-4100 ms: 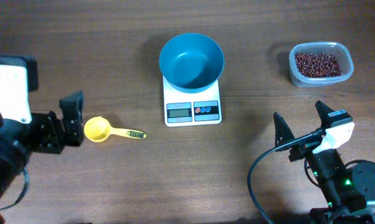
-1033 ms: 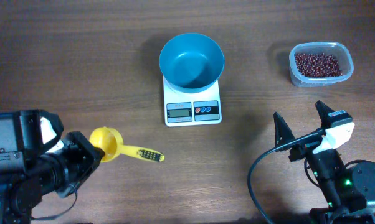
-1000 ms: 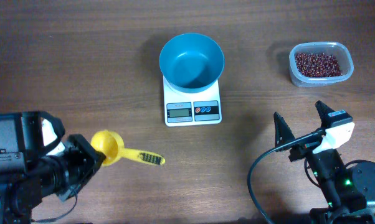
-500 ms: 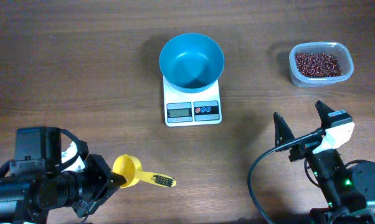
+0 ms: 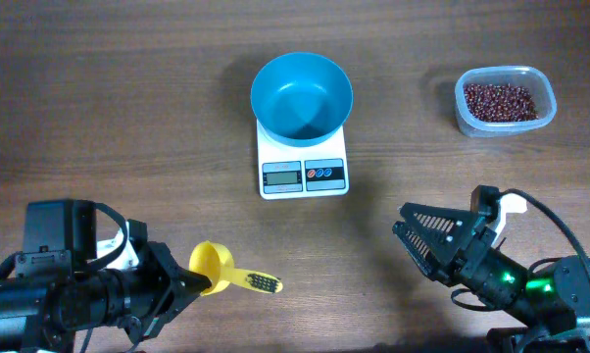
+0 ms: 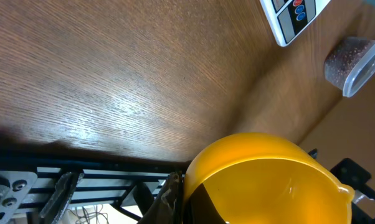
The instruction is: Scoop item into bowl and weigh 50g on scale
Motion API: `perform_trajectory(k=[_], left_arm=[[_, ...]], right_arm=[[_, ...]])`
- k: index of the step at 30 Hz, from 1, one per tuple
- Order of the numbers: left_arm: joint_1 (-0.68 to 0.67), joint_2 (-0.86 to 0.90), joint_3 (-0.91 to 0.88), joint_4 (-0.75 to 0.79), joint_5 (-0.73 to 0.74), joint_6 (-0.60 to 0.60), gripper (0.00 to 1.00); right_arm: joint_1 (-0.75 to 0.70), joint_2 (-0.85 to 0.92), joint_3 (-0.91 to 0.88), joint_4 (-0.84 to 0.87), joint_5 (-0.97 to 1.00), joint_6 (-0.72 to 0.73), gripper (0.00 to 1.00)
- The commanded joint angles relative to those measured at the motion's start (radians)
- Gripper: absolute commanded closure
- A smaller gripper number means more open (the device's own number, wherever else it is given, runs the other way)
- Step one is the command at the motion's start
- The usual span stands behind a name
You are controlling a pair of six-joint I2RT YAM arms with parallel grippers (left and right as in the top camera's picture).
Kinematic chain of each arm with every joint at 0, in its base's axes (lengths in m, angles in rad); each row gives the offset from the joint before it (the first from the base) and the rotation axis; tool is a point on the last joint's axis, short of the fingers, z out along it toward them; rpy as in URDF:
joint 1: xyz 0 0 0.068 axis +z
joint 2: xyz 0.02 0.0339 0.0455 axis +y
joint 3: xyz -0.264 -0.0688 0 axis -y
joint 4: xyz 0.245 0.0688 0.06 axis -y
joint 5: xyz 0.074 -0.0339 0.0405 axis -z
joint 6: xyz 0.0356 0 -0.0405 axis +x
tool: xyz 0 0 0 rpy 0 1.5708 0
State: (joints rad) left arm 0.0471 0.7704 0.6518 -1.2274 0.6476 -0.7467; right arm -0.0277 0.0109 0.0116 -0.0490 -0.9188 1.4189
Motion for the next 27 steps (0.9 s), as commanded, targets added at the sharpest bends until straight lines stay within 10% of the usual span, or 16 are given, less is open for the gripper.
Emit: perform_trajectory(k=[1, 4, 12, 19, 27], left_arm=[[0.001, 0.0, -0.006, 0.0, 0.027, -0.024, 1.0], [0.001, 0.0, -0.006, 0.011, 0.026, -0.024, 1.0], [0.001, 0.0, -0.006, 0.039, -0.04, -0.028, 1.0], [0.001, 0.0, -0.006, 0.179, -0.174, -0.436, 1.0], [0.001, 0.0, -0.006, 0.19, -0.28, -0.34, 1.0]], right_arm=[[0.01, -0.005, -0.006, -0.003, 0.016, 0.051, 0.01], [0.01, -0.004, -0.006, -0.031, 0.019, -0.233, 0.01], [0.009, 0.029, 0.06, 0.006, 0.002, -0.312, 0.02], [0.016, 0.537, 0.319, 0.001, -0.17, -0.398, 0.05], [0.587, 1.021, 0.573, 0.0, 0.058, -0.619, 0.12]])
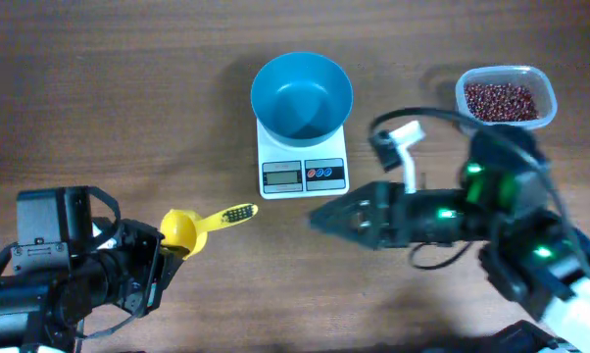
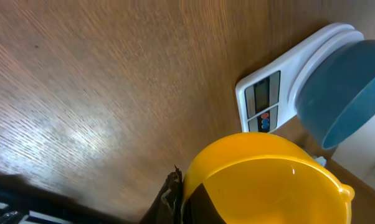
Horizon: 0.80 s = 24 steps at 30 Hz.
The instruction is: Scoop item into bowl and weigh 50g on scale
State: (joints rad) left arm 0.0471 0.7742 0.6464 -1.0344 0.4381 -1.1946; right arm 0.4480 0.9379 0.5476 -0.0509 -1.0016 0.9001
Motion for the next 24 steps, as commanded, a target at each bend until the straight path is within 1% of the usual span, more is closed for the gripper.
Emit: perform_trajectory(k=[1, 3, 4, 5, 6, 7, 9, 11, 13, 17, 20, 21, 24], left_arm=[[0.001, -0.003, -0.002, -0.024, -0.096, 0.153, 1.0], [0.001, -0.003, -0.005, -0.04, -0.099, 0.153, 1.0], [0.001, -0.003, -0.005, -0.045, -0.098, 0.174, 1.0], [0.001, -0.003, -0.005, -0.048, -0.098, 0.196, 1.0], [0.001, -0.003, -0.007, -0.062, -0.095, 0.202, 1.0], [0.001, -0.003, -0.007, -0.078, -0.095, 0.201, 1.0], [0.001, -0.003, -0.007, -0.085, -0.091, 0.2, 1.0], [0.001, -0.003, -0.007, -0.085, -0.066, 0.197, 1.0], [0.001, -0.003, -0.007, -0.085, -0.04, 0.198, 1.0], [0.001, -0.003, -0.007, -0.085, -0.034, 0.201, 1.0], [0.0, -0.003, -0.007, -0.085, -0.008, 0.203, 1.0], [-0.013, -0.003, -0.007, -0.08, -0.008, 0.202, 1.0], [-0.115, -0.003, -0.007, -0.025, -0.01, 0.201, 1.0]], right_arm=[[0.16, 0.143, 0.038, 0.002, 0.2, -0.127, 0.15], [0.231, 0.196, 0.038, 0.004, 0.304, -0.145, 0.19], [0.27, 0.199, 0.038, 0.048, 0.326, -0.145, 0.26], [0.28, 0.199, 0.038, 0.066, 0.327, -0.145, 0.31], [0.291, 0.199, 0.038, 0.078, 0.33, -0.144, 0.43], [0.303, 0.2, 0.038, 0.095, 0.338, -0.138, 0.46], [0.338, 0.2, 0.038, 0.159, 0.368, -0.107, 0.46], [0.368, 0.203, 0.038, 0.179, 0.414, -0.095, 0.46], [0.385, 0.225, 0.038, 0.212, 0.426, -0.048, 0.47], [0.404, 0.243, 0.038, 0.257, 0.439, -0.046, 0.47], [0.404, 0.25, 0.038, 0.257, 0.457, -0.046, 0.51], [0.404, 0.25, 0.038, 0.257, 0.463, -0.046, 0.52], [0.404, 0.25, 0.038, 0.257, 0.48, -0.046, 0.54]])
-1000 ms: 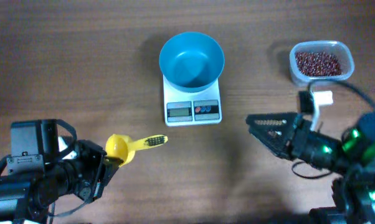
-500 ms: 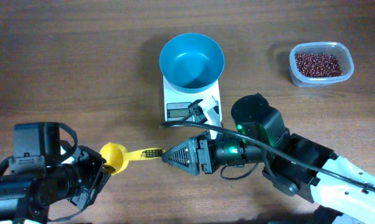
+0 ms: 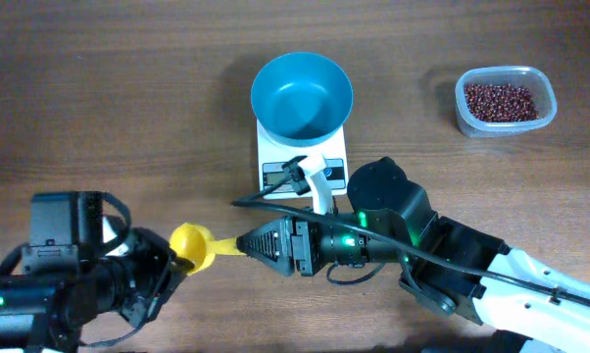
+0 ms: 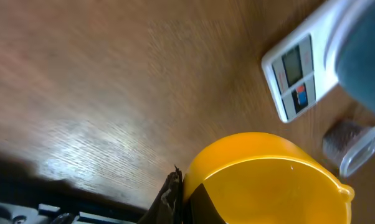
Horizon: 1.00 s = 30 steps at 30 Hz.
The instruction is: Scoop item into bowl and weigh 50g on scale
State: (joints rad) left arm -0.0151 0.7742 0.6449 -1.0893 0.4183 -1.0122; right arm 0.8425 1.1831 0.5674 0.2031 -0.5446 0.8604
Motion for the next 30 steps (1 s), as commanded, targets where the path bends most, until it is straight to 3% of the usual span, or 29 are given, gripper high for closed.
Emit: perform_trajectory(k=[1, 8, 17, 22, 30], left_arm=[[-0.089, -0.003, -0.006, 0.06, 0.003, 0.011, 1.0], [-0.151, 0.01, -0.006, 0.082, -0.05, -0.154, 1.0], [-0.181, 0.212, -0.006, 0.126, -0.044, -0.153, 1.0], [-0.251, 0.215, -0.006, 0.177, -0.073, -0.134, 1.0], [-0.256, 0.215, -0.006, 0.185, -0.058, -0.098, 1.0]], right_arm=[[0.009, 0.005, 0.018, 0.003, 0.022, -0.006, 0.55], [0.009, 0.005, 0.018, 0.002, 0.022, -0.006, 0.63], [0.009, 0.015, 0.018, -0.045, 0.007, -0.007, 0.66], [0.009, 0.047, 0.018, -0.057, 0.007, -0.008, 0.69], [0.009, 0.055, 0.018, -0.057, 0.016, -0.015, 0.75]])
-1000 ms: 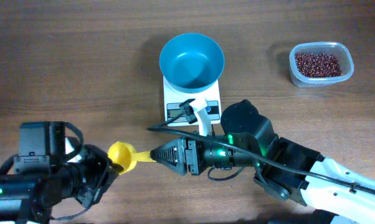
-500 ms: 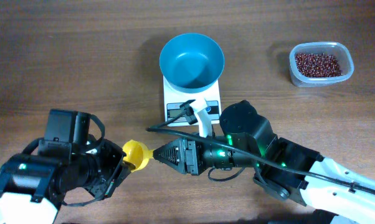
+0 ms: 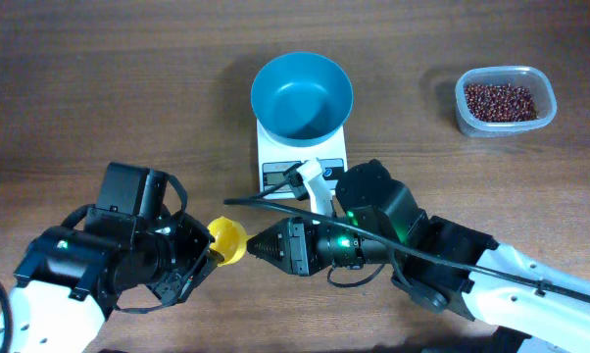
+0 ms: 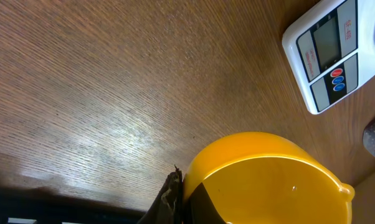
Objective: Scoop item into bowl and weigh 50g on scale
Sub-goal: 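Grasp the scoop handle with the right gripper and release the left gripper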
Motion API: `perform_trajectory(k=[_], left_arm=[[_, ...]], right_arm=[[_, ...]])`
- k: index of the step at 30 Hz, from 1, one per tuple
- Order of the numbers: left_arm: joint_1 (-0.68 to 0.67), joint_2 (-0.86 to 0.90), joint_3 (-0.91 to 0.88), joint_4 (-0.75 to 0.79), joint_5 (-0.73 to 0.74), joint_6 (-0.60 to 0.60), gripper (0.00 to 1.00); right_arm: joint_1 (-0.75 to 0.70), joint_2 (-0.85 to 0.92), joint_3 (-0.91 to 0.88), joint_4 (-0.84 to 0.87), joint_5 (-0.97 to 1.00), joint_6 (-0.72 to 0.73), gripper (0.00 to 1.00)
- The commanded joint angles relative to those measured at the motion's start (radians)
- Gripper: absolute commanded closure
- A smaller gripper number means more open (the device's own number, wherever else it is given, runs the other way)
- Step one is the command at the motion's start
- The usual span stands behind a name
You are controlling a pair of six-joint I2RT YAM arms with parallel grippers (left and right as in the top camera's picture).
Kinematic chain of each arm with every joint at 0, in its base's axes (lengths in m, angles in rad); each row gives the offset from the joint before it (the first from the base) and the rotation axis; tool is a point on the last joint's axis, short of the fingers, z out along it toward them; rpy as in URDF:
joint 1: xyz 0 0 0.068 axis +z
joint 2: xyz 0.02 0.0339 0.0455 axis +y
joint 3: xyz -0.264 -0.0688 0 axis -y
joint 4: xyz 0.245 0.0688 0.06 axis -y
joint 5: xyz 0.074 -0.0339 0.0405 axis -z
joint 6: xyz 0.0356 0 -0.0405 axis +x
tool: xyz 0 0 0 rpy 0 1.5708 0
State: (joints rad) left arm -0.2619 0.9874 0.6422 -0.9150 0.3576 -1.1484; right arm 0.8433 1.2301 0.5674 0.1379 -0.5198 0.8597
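The blue bowl (image 3: 302, 95) stands on the white scale (image 3: 302, 175) at the back middle. My left gripper (image 3: 209, 253) is shut on the yellow scoop (image 3: 226, 240); in the left wrist view the scoop's cup (image 4: 268, 180) fills the lower frame beside one dark finger (image 4: 170, 198). My right gripper (image 3: 256, 246) points left, its tips against the cup. The scoop's handle is hidden under its fingers, so its grip cannot be judged. The tub of red beans (image 3: 504, 100) sits at the back right.
The right arm (image 3: 452, 265) stretches across the front of the table, just before the scale. The left arm's body (image 3: 109, 255) fills the front left. The left wrist view catches the scale's display (image 4: 327, 56) and the bean tub's edge.
The scoop and my left gripper have shifted right and slightly forward. The right gripper's tips, which were at the end of the visible handle, now cover the handle up to the cup.
The left gripper first held the scoop at the front left while the right gripper stood open at the front right. Then the scoop pointed toward the scale and the right arm was near mid-table. Then its tips met the handle's end; now they cover the handle.
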Motion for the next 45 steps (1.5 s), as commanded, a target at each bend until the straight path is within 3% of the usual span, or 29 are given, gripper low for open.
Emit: perform_trajectory(k=[1, 8, 11, 19, 26, 31, 35, 37, 40, 42, 45], left_arm=[[-0.015, 0.002, -0.003, 0.01, 0.004, 0.04, 1.0], [-0.033, 0.002, -0.003, 0.021, 0.004, 0.145, 1.0], [-0.033, 0.002, -0.003, 0.021, 0.003, 0.144, 1.0], [-0.033, 0.002, -0.003, 0.024, -0.008, 0.126, 1.0], [-0.033, 0.002, -0.003, 0.024, -0.008, 0.126, 1.0], [-0.033, 0.002, -0.003, 0.018, -0.015, 0.126, 0.96], [-0.033, 0.002, -0.003, 0.014, -0.015, 0.126, 0.99], [-0.032, -0.001, 0.0, 0.052, -0.005, 0.126, 0.9], [-0.032, -0.039, 0.093, 0.065, 0.001, 0.18, 0.59], [-0.032, -0.088, 0.17, -0.001, 0.0, 0.267, 0.53], [-0.032, -0.161, 0.184, -0.119, -0.015, 0.287, 0.42]], right_arm=[[0.008, 0.008, 0.018, 0.008, -0.006, -0.014, 0.75], [0.008, 0.008, 0.018, 0.008, -0.006, -0.017, 0.81], [0.008, 0.008, 0.018, 0.008, -0.007, -0.017, 0.87], [0.008, 0.008, 0.018, -0.015, -0.018, -0.017, 0.88], [0.008, 0.008, 0.018, -0.029, -0.021, -0.017, 0.96], [0.007, 0.008, 0.018, -0.026, -0.021, -0.018, 0.96], [0.007, 0.008, 0.018, 0.007, -0.078, -0.049, 0.96], [0.007, 0.008, 0.018, -0.014, -0.051, -0.086, 0.96], [0.006, 0.008, 0.018, -0.035, 0.026, -0.134, 0.96], [-0.001, -0.023, 0.018, -0.141, 0.136, -0.158, 0.96], [-0.108, -0.226, 0.019, -0.389, 0.253, -0.185, 0.96]])
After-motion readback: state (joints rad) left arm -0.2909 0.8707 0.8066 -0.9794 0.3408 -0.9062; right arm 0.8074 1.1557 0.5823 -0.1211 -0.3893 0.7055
